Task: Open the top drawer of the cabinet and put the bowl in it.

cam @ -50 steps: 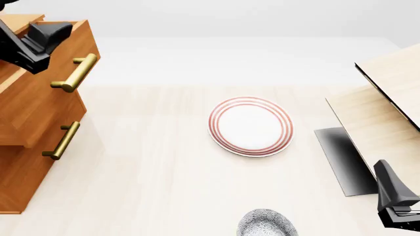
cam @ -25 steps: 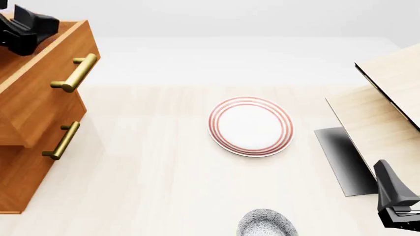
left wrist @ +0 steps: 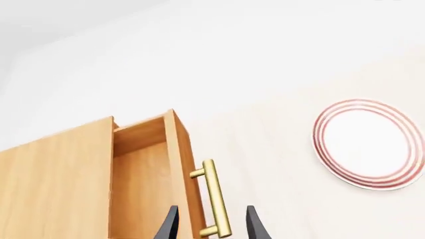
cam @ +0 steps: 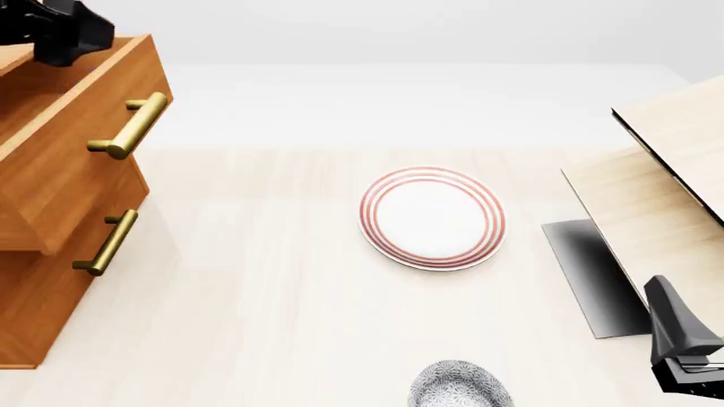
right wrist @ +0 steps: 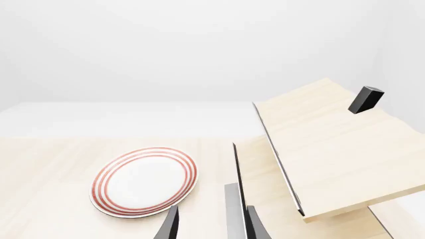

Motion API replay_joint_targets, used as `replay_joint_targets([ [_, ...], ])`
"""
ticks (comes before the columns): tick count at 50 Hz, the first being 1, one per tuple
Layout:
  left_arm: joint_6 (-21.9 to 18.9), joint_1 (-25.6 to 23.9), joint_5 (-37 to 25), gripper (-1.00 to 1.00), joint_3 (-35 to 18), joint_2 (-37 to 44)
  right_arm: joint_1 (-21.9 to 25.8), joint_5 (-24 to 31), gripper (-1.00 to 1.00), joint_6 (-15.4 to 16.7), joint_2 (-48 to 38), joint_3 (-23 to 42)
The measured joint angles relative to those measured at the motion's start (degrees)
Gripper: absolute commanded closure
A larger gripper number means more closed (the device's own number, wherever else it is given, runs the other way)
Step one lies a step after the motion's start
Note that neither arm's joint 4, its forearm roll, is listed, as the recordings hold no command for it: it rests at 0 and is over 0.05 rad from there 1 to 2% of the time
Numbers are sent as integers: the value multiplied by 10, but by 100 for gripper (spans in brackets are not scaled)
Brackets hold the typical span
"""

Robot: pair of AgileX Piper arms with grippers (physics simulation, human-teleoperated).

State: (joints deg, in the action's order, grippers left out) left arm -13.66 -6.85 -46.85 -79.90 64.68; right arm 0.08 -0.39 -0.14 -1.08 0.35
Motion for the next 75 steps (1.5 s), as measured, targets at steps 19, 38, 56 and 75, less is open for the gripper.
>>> replay_joint_targets([
  [19,56,5,-50,-100,-55,33,0,0,-100,0,0,0],
  [38,93,21,-73,-100,-75,34,0,0,-100,0,0,0],
  [56,119,35,-70,-100,-66,34,0,0,-100,0,0,0],
  [75,138,44,-49,-100,-33,31,0,0,-100,0,0,0],
])
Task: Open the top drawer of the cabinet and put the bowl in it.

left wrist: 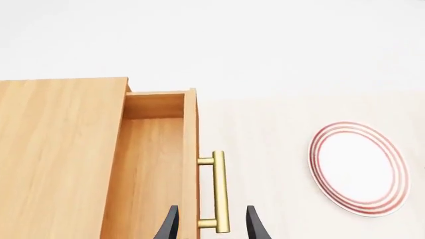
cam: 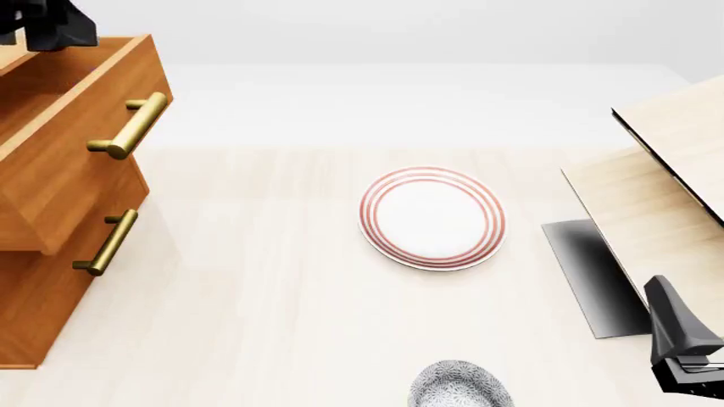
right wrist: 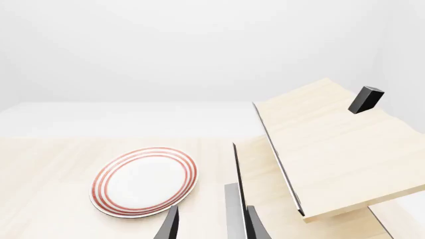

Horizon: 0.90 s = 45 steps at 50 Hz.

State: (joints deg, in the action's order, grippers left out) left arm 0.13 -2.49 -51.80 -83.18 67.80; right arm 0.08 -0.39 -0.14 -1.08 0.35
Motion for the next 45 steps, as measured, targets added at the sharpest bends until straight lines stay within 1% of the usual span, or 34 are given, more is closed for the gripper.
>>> replay_joint_targets([
  [20,11,7,22,-100,37,-9,0,0,-100,0,0,0],
  [45,19,9,50,-100,74,-1,0,0,-100,0,0,0],
])
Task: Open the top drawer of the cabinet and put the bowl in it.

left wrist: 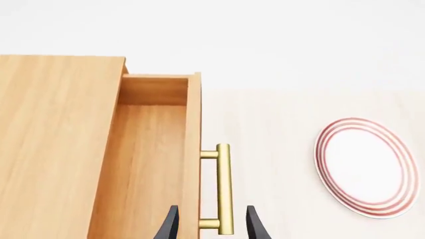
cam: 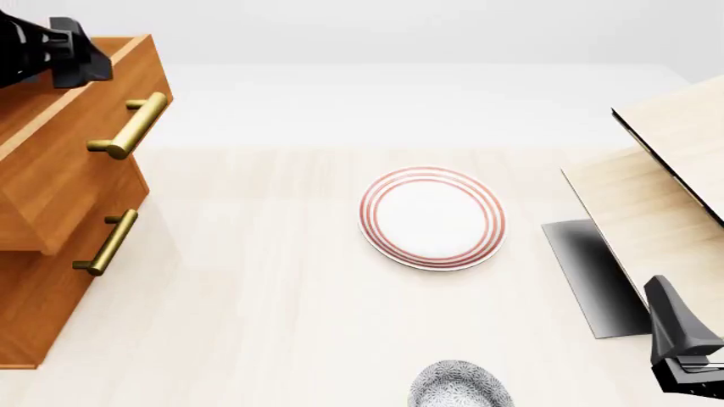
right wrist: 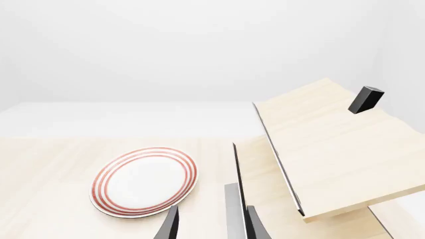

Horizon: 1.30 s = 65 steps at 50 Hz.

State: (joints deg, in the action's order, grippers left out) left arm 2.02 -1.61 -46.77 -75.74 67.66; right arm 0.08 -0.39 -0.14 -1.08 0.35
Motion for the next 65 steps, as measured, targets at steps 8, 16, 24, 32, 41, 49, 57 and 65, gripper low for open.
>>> replay_joint_targets([
  [8,-4,7,7,-100,13,-2,0,0,-100,0,0,0],
  [16,-5,12,12,-100,25,-5,0,0,-100,0,0,0],
  [24,-6,15,16,-100,34,-7,0,0,-100,0,0,0],
  [32,-7,14,20,-100,40,-5,0,0,-100,0,0,0],
  [41,-6,9,24,-100,46,-1,0,0,-100,0,0,0],
  [49,-5,3,26,-100,46,5,0,0,-100,0,0,0],
  [57,-4,-1,26,-100,46,8,0,0,-100,0,0,0],
  [65,-3,-5,26,-100,45,10,0,0,-100,0,0,0],
])
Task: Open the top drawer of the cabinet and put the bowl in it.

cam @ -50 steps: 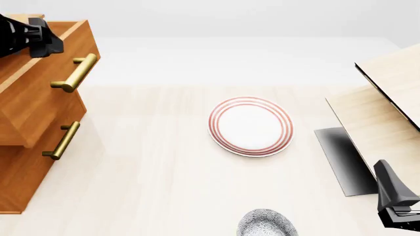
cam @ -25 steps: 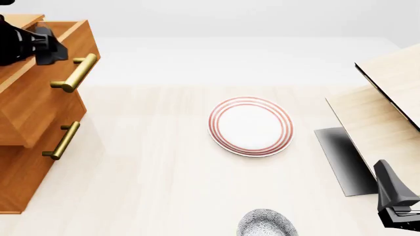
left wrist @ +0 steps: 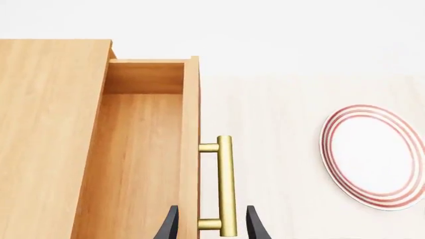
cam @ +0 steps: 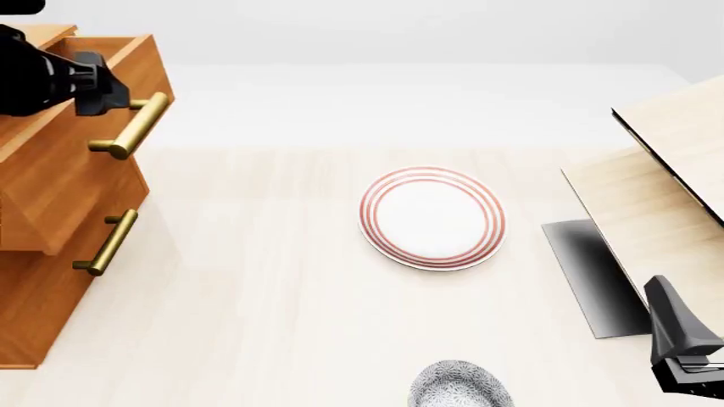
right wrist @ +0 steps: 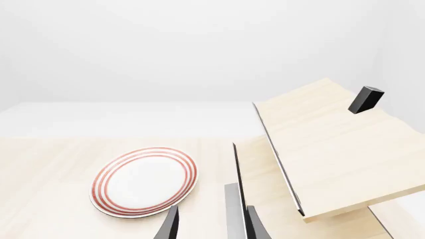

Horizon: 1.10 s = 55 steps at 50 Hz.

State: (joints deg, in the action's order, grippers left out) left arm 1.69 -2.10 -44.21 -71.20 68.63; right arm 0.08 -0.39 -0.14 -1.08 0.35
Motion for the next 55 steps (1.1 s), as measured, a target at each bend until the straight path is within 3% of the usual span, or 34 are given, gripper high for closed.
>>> replay_joint_targets([
  [55,5,-63,8,-100,-4,26,0,0,-100,0,0,0],
])
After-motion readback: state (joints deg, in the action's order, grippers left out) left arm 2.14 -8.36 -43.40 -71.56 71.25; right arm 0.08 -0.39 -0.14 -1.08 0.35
